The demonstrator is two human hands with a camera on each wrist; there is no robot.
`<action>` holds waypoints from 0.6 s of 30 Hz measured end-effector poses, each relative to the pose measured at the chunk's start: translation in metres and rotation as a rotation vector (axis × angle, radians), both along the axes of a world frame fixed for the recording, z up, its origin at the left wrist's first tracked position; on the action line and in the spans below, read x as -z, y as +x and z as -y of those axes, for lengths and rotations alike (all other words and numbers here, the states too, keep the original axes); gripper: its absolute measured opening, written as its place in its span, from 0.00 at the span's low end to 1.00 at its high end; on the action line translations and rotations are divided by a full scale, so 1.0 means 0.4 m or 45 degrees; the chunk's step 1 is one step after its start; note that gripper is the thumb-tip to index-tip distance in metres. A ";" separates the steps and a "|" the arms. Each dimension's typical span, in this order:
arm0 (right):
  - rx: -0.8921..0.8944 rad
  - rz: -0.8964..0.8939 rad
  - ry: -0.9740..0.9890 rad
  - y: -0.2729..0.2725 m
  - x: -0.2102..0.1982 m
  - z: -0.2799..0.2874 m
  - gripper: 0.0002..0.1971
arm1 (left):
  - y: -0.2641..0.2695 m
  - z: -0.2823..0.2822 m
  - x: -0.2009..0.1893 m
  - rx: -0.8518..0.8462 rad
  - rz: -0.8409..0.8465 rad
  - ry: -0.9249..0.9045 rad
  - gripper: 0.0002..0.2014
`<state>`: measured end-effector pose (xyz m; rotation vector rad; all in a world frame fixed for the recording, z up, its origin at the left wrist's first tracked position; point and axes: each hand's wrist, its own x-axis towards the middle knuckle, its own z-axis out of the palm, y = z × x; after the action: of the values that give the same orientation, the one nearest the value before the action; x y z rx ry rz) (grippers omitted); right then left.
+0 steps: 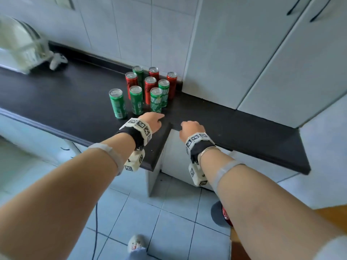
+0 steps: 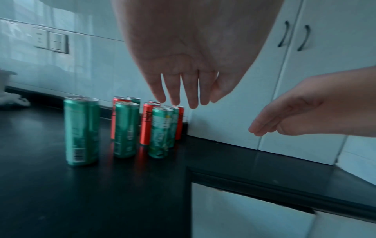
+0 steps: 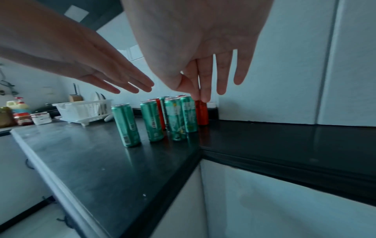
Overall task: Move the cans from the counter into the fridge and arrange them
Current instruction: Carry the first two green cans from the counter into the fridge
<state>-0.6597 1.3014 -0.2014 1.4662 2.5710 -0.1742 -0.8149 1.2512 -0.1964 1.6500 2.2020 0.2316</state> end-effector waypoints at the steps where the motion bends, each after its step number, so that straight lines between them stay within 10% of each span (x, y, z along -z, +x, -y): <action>1: -0.020 -0.005 0.004 -0.051 0.002 -0.003 0.16 | -0.048 0.005 0.003 -0.021 -0.003 -0.004 0.23; 18: -0.067 -0.231 -0.189 -0.633 0.104 -0.111 0.22 | -0.573 -0.023 0.114 -0.336 -0.018 -0.168 0.23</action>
<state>-0.9131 1.3460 -0.2428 1.3868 2.6664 -0.5013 -1.0439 1.2605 -0.2419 1.2950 2.3879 0.1405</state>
